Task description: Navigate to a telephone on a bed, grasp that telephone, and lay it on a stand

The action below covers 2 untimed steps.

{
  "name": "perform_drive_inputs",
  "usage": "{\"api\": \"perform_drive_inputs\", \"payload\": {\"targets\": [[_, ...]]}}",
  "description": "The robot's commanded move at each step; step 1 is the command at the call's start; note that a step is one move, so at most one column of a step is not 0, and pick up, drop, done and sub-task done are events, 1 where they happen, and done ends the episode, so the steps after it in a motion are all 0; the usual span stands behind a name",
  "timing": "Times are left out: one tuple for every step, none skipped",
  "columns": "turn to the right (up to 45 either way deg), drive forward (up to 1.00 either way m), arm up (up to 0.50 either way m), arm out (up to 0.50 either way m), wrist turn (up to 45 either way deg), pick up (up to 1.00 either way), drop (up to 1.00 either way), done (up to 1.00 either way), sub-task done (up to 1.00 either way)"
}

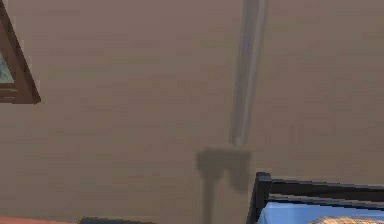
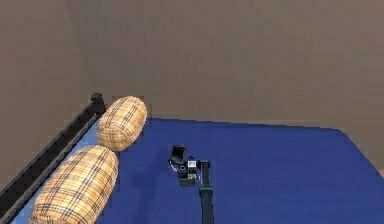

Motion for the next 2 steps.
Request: {"api": "perform_drive_inputs", "payload": {"targets": [[0.0,0.0,0.46,0.0,0.0,0.0,0.0,0.0,0.0],[0.0,0.0,0.0,0.0,-45.0,0.0,0.0,0.0,0.0]]}}
